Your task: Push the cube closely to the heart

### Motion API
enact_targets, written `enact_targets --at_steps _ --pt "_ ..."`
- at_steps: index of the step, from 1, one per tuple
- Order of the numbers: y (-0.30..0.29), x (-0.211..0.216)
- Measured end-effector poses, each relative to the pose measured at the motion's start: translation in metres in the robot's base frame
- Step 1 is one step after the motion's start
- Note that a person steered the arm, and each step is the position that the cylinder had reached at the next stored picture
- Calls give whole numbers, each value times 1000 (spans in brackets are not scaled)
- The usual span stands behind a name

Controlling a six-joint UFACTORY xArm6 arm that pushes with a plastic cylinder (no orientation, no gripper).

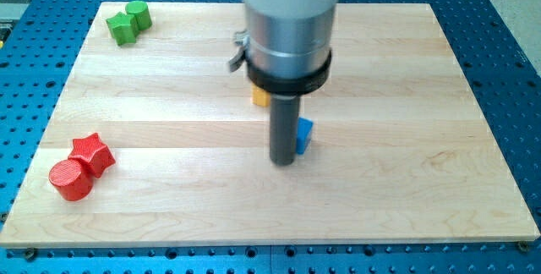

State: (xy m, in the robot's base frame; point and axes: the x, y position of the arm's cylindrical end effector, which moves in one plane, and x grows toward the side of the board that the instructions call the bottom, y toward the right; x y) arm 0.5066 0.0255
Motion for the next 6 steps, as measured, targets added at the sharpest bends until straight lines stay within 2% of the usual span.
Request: enact_targets --at_steps 1,2,3,4,5,6 --pt "16 -44" --pt "51 -25" --pt "94 -24" --pt "100 -43" --pt "66 -67" --pt "55 -49"
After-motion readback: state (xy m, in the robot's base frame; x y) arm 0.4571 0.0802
